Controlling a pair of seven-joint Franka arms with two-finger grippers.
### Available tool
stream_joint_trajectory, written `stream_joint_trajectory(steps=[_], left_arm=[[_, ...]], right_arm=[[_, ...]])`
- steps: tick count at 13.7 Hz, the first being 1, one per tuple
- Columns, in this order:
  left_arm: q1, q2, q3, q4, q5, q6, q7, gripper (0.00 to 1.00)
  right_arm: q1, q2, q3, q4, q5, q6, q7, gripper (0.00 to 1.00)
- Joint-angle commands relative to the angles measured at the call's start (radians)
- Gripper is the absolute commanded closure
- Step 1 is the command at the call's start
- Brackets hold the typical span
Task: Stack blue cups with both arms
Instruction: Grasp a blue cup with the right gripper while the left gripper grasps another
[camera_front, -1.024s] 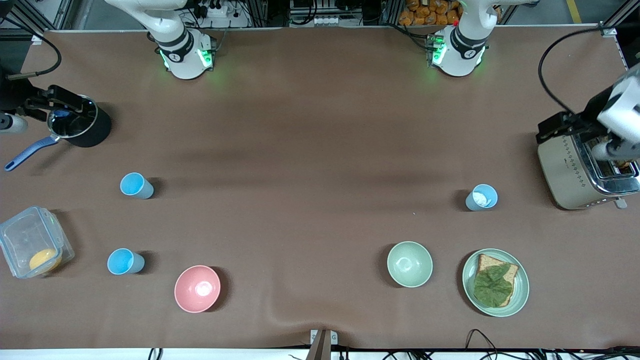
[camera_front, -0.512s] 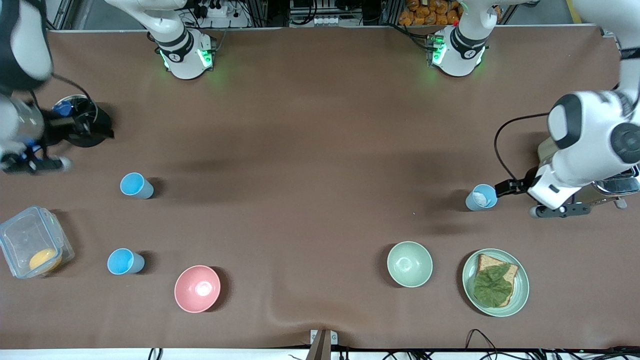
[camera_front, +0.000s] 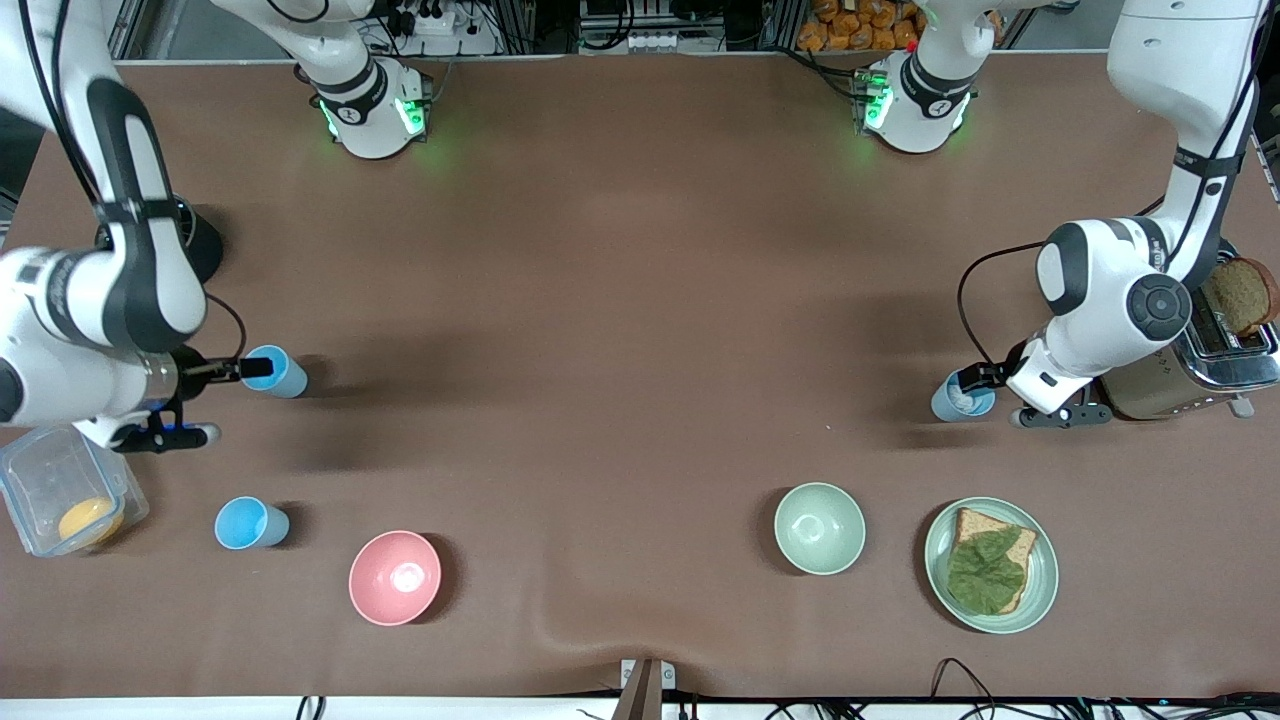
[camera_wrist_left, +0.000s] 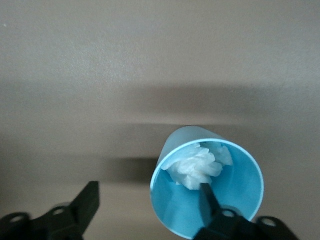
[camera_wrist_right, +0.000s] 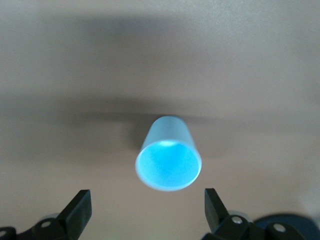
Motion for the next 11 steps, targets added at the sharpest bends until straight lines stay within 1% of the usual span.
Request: stream_joint_trajectory(steps=[1,4,5,6,7,8,10,11], left_arm=[[0.006,0.013,-0.005,-0.006,-0.012,0.017,0.028,1.00],[-0.002,0.025,-0.005,0.011,-0.018,0.017,0.027,1.00],[-0.002,0.020,-0.014,0.026,-0.018,0.017,0.028,1.00],[0.003,0.016,-0.032,0.044,-0.021,0.013,0.024,1.00],[0.003,0.011,-0.055,0.067,-0.024,0.008,0.015,1.00],[0.003,0.008,-0.090,0.093,-0.026,-0.003,0.001,1.00],[-0.003,0.007,-0.190,0.162,-0.040,-0.053,-0.088,1.00],[-0.016,0.014,-0.242,0.182,-0.040,-0.075,-0.143,1.00]], right_arm=[[-0.062,0.061,0.010,0.005,-0.011,0.056,-0.121,0.00],[-0.079,0.066,0.010,-0.139,-0.010,0.240,-0.141,0.00],[-0.093,0.064,0.013,-0.191,-0.007,0.309,-0.141,0.25],[-0.096,0.056,0.013,-0.219,0.000,0.340,-0.141,0.81],[-0.098,0.050,0.016,-0.219,0.001,0.335,-0.141,1.00],[-0.098,0.047,0.018,-0.218,0.001,0.325,-0.141,1.00],[-0.096,0.030,0.021,-0.216,0.001,0.304,-0.155,1.00],[-0.095,0.021,0.023,-0.212,0.001,0.279,-0.157,1.00]])
